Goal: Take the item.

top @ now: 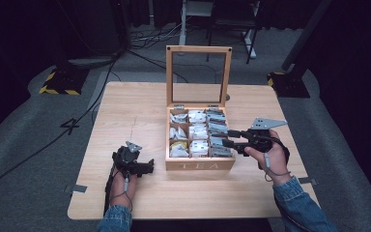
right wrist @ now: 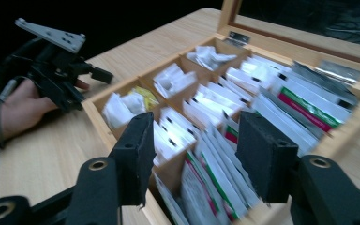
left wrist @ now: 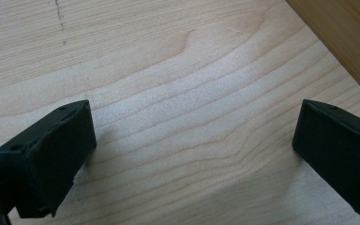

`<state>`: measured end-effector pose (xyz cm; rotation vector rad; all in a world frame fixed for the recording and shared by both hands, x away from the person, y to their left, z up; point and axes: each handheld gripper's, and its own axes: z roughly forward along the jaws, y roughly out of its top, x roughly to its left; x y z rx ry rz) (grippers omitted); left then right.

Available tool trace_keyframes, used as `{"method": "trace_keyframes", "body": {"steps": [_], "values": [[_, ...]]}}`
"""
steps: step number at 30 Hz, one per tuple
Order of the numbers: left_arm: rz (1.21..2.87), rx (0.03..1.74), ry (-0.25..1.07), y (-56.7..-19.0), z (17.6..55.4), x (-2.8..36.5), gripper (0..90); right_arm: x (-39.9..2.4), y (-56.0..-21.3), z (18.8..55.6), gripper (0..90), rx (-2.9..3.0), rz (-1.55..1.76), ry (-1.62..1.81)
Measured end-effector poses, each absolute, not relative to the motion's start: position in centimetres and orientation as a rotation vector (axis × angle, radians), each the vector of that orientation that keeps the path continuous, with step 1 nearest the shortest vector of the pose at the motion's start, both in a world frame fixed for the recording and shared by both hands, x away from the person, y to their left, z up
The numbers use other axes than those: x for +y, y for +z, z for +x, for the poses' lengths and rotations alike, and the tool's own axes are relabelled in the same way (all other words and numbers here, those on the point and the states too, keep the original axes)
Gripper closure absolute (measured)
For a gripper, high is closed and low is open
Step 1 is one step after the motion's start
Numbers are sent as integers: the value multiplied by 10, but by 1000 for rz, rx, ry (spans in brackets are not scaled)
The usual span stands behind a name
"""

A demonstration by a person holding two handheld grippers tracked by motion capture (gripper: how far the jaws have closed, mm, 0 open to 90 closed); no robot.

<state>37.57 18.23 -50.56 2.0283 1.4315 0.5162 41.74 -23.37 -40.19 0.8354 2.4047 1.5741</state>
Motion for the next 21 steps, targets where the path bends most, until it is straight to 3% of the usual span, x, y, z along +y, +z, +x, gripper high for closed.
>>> {"method": "trace_keyframes", "body": {"steps": [21], "values": [[2029,1433,517,-506,378,182,1,-180,-423,430,615,2667,692,1508]]}}
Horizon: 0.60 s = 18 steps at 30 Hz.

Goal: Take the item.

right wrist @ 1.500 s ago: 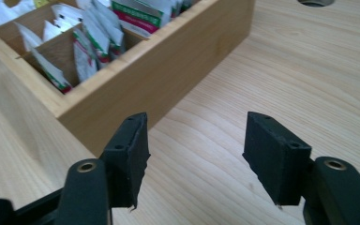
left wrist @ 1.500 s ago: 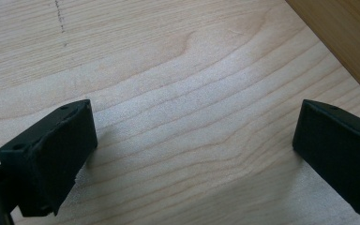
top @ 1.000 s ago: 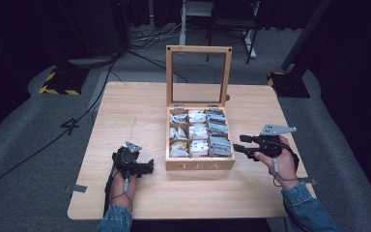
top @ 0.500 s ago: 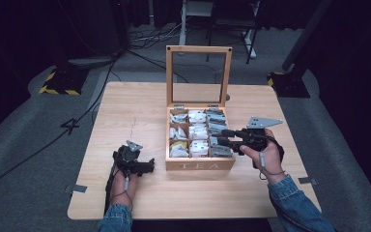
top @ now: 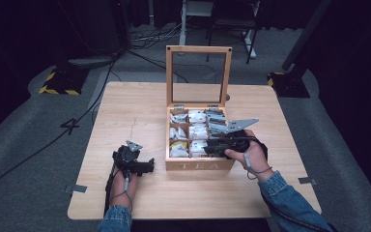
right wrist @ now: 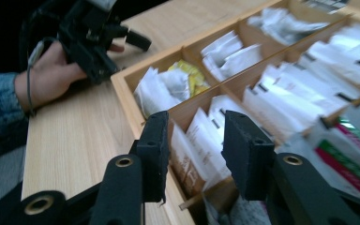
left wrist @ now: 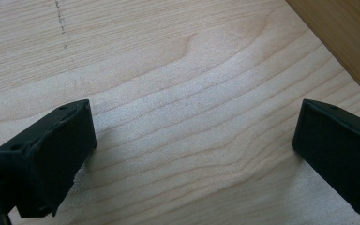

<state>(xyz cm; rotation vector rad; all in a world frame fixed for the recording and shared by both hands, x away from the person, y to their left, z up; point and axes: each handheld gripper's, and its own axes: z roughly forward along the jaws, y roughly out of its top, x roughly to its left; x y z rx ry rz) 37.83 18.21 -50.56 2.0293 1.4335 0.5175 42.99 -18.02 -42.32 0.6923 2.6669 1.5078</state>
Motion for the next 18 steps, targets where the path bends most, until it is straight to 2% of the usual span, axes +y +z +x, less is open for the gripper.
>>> {"method": "trace_keyframes", "body": {"steps": [12,18], "values": [[2029,1434,515,-506,380,182,0,-154,-439,438,678,2795,615,1264],[2033,1430,514,-505,381,182,0,-145,-439,439,771,2861,609,1162]]}}
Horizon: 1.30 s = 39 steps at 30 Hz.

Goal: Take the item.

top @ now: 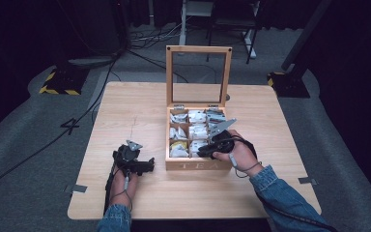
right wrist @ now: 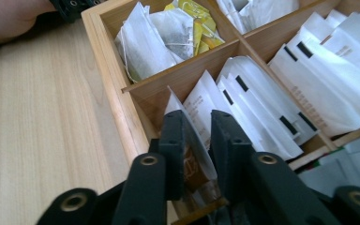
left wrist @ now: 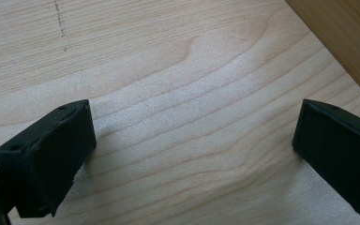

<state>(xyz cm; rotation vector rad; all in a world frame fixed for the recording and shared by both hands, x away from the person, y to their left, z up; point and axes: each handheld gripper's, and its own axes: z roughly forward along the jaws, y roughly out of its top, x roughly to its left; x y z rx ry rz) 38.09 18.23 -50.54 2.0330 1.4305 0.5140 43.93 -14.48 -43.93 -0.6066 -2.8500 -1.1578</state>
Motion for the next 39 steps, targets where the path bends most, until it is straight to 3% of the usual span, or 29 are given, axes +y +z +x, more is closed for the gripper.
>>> {"method": "trace_keyframes", "body": {"steps": [5,18,39], "values": [[2033,1430,514,-505,381,182,0,-142,-438,438,900,-2858,-584,-1099],[2033,1430,514,-505,381,182,0,-151,-427,432,900,-2851,-588,-1284],[2033,1431,514,-505,381,182,0,-204,-386,402,900,-2700,-638,-1687]]}}
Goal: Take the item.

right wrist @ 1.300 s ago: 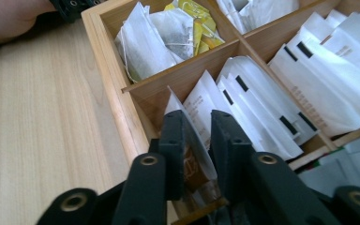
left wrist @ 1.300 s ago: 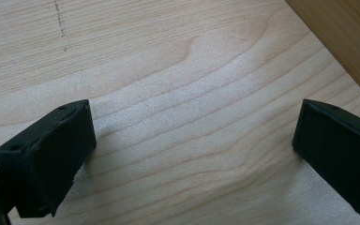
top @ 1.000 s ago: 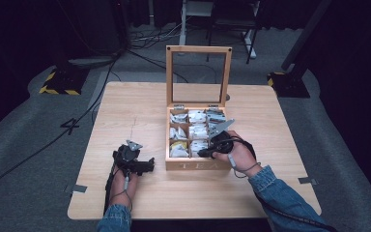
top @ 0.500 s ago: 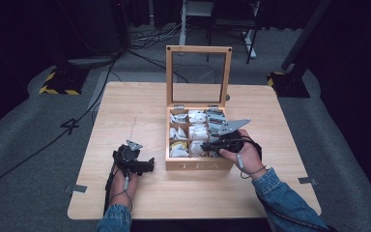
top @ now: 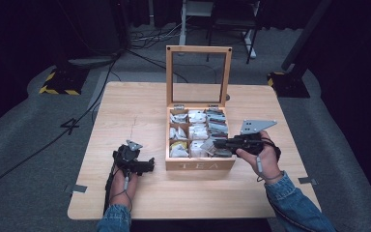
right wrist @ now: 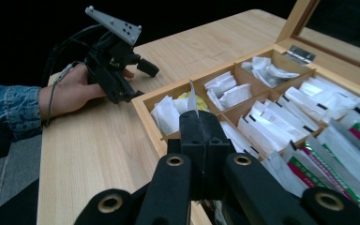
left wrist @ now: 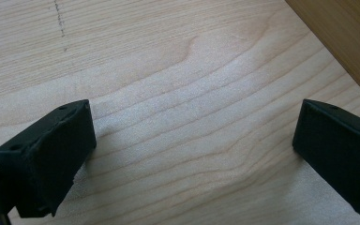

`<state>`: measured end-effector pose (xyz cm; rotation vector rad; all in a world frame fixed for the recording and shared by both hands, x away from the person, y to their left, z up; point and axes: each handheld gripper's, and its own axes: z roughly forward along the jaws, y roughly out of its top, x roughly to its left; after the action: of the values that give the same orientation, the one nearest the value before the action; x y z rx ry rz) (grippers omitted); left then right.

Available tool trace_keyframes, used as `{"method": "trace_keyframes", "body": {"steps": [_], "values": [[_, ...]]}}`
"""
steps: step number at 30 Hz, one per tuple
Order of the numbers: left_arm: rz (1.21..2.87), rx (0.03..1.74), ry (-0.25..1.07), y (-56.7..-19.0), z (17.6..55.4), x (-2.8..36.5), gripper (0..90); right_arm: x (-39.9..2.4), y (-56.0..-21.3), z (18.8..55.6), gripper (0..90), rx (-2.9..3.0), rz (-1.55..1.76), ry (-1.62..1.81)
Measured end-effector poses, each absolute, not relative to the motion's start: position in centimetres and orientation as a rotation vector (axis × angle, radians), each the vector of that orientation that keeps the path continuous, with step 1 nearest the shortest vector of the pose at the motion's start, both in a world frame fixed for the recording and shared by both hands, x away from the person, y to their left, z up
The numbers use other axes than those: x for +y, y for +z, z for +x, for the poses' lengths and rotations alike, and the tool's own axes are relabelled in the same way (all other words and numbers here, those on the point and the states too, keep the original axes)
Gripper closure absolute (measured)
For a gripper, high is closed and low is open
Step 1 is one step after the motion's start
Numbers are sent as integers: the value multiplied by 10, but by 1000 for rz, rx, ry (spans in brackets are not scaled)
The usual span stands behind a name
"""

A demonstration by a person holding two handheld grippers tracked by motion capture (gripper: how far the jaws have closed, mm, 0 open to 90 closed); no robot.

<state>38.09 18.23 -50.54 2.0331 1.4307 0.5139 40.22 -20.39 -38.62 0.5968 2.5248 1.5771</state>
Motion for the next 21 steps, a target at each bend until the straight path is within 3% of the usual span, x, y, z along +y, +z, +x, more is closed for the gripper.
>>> {"method": "trace_keyframes", "body": {"steps": [21], "values": [[2036,1425,515,-505,381,183,0,-257,-367,401,900,2347,766,1628]]}}
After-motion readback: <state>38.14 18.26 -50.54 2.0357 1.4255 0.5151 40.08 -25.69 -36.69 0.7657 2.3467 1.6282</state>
